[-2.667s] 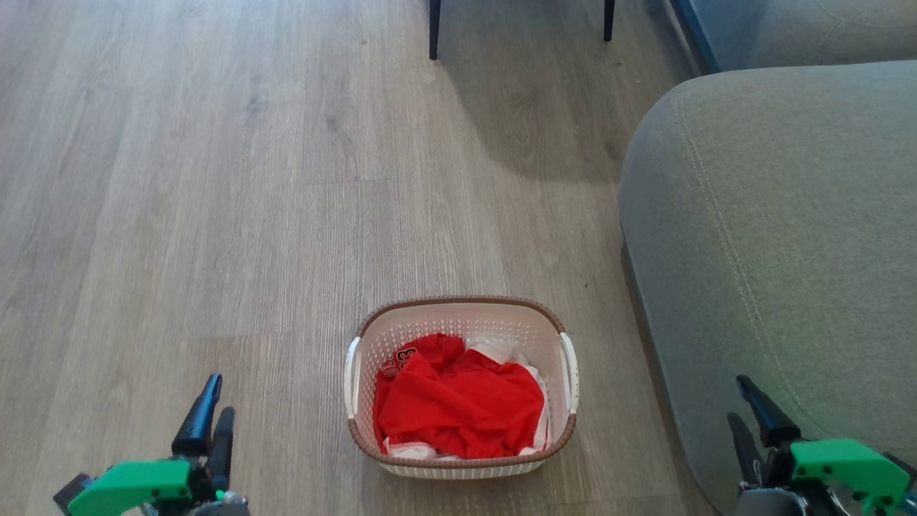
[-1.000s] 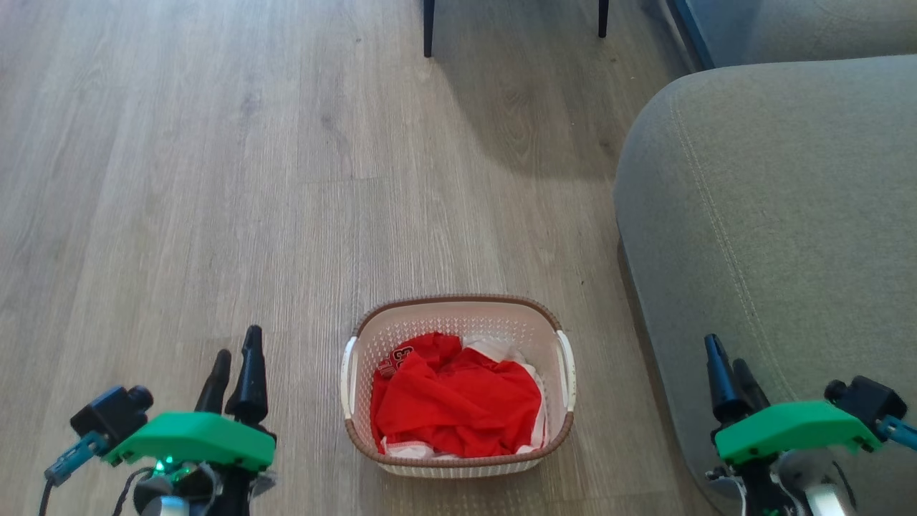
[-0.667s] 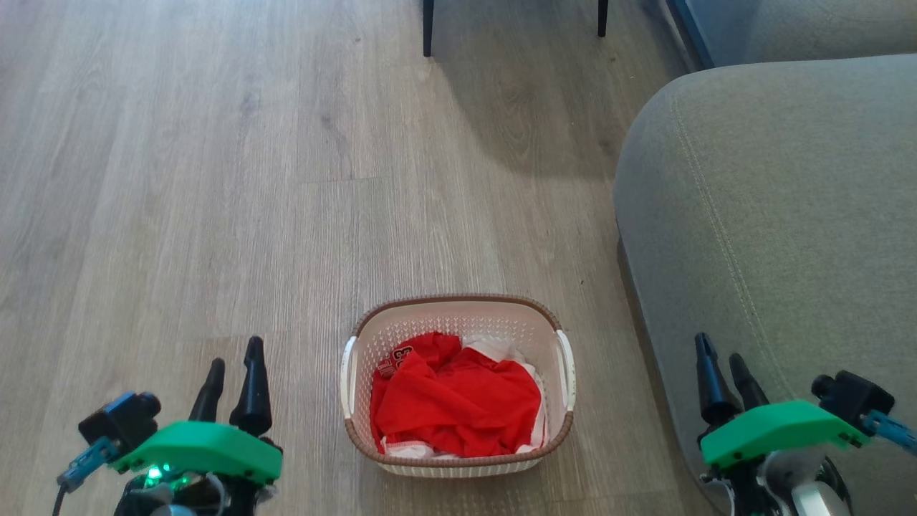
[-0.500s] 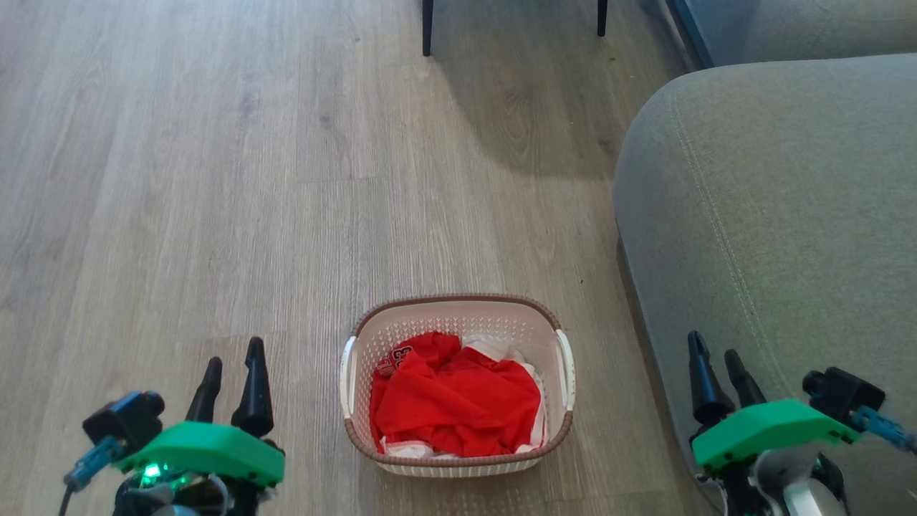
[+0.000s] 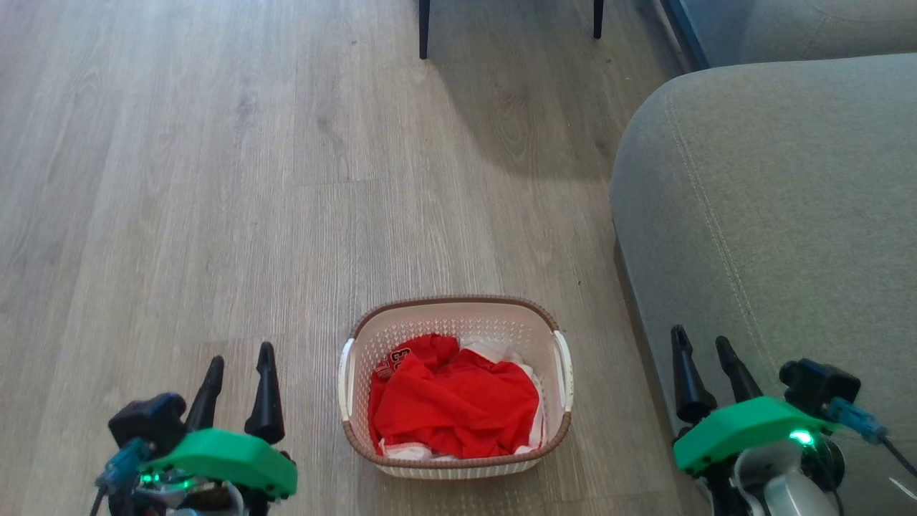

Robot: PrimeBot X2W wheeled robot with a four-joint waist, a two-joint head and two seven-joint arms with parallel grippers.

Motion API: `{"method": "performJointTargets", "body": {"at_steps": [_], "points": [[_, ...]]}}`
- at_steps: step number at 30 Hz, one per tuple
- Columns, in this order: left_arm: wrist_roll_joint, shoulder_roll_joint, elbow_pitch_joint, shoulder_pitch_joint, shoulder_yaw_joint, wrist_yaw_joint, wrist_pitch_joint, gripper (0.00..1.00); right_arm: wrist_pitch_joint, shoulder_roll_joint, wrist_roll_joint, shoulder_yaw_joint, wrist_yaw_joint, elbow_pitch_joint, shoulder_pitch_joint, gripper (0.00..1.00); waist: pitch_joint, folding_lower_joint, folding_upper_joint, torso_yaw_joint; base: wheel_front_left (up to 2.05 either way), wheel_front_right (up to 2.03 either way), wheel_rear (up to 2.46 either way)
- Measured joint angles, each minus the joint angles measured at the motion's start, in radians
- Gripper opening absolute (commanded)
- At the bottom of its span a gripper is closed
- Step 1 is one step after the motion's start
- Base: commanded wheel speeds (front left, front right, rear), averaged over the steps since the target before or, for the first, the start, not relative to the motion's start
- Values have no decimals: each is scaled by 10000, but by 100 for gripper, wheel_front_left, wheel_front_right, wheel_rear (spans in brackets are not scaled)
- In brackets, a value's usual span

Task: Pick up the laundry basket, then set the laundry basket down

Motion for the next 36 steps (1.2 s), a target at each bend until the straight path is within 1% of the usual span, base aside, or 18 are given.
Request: {"method": "performJointTargets", "body": {"at_steps": [10,33,36], "points": [[1160,2,15,309,-207,92,-305,100,-259,-10,-1118,253,0,8,1,100,-27,0,0,-19,0,0,0],[3894,-2,29,534,-209,311,-978,100,-965,-40,-3804,800,0,38,0,100,-18,0,0,-116,0,0,0],[3944,-2,46,638,-207,313,-978,100,-966,-42,-3827,813,0,38,-1,100,-15,0,0,-119,0,0,0]]}}
